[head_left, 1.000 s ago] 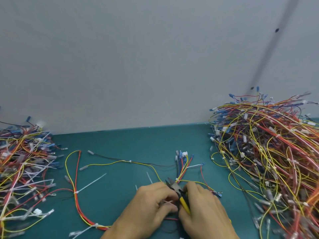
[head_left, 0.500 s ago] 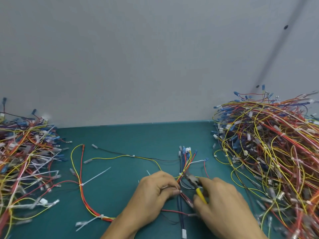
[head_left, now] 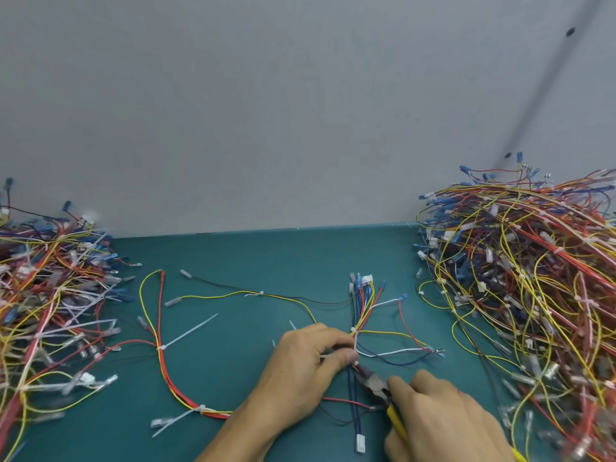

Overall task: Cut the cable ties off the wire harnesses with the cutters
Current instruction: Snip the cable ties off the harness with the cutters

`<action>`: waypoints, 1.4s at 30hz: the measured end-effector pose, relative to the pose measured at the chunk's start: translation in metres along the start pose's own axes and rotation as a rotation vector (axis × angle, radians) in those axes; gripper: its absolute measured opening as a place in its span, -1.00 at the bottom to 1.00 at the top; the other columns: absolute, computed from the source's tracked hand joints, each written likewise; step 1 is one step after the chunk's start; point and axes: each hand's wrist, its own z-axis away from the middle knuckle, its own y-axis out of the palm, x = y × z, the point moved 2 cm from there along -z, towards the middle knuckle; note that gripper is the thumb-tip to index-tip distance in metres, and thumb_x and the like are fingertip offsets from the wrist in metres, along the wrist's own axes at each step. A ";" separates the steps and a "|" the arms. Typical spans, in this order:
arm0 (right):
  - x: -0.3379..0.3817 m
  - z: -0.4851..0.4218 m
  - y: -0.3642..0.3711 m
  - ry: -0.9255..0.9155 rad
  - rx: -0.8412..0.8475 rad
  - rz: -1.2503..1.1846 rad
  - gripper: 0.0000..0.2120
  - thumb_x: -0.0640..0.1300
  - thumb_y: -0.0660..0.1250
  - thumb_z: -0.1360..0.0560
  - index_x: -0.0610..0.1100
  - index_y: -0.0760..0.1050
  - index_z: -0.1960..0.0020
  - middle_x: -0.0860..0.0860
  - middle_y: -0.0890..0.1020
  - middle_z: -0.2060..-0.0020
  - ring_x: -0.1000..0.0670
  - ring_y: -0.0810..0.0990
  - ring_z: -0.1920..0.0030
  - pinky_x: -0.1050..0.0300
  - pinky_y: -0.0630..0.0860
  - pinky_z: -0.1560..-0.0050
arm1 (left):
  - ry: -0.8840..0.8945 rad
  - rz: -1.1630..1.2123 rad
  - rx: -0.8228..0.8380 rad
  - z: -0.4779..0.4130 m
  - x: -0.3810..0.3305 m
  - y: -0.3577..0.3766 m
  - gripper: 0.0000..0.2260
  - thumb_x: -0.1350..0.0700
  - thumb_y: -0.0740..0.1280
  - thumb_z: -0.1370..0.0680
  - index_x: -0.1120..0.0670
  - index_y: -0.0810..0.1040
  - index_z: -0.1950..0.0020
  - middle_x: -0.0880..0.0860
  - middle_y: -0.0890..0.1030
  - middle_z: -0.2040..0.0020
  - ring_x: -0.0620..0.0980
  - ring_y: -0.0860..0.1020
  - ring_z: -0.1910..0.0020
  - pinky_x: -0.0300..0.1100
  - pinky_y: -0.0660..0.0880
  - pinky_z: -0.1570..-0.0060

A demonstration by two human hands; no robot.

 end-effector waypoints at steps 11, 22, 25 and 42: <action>-0.002 -0.007 0.009 -0.021 -0.029 0.000 -0.88 0.00 0.08 -0.56 0.02 0.14 -0.01 -0.02 0.21 0.06 -0.05 0.43 -0.21 0.15 0.20 0.13 | 0.022 -0.052 -0.021 0.000 -0.002 0.002 -0.91 0.05 0.39 -0.52 -0.04 0.68 0.02 -0.10 0.64 0.15 -0.18 0.56 0.13 -0.25 0.45 0.06; 0.004 -0.007 0.012 -0.022 -0.214 0.045 -0.76 -0.12 0.54 -0.03 -0.09 0.52 0.40 -0.04 0.18 0.39 -0.09 0.48 0.53 0.19 0.16 0.53 | 0.062 -0.073 -0.023 0.004 -0.007 0.009 -0.92 0.12 0.33 -0.49 0.02 0.59 0.18 -0.12 0.58 0.19 -0.18 0.51 0.18 -0.15 0.46 0.09; 0.007 -0.006 0.024 -0.039 -0.290 0.056 -0.79 -0.21 0.12 -0.22 -0.16 0.48 0.50 -0.10 0.33 0.57 -0.11 0.38 0.64 0.16 0.26 0.67 | 0.057 -0.072 -0.051 0.005 -0.008 0.009 -0.92 0.17 0.31 -0.46 0.05 0.56 0.23 -0.10 0.53 0.26 -0.19 0.45 0.26 -0.21 0.43 0.17; 0.012 0.022 0.018 -0.090 -0.371 0.071 -0.73 -0.32 0.51 0.07 -0.17 0.47 0.48 -0.09 0.42 0.56 -0.12 0.41 0.61 0.16 0.28 0.60 | -0.210 -0.069 0.016 0.034 -0.019 0.001 -0.81 0.14 0.37 -0.52 -0.10 0.55 0.25 -0.14 0.56 0.34 -0.23 0.45 0.32 -0.42 0.34 0.26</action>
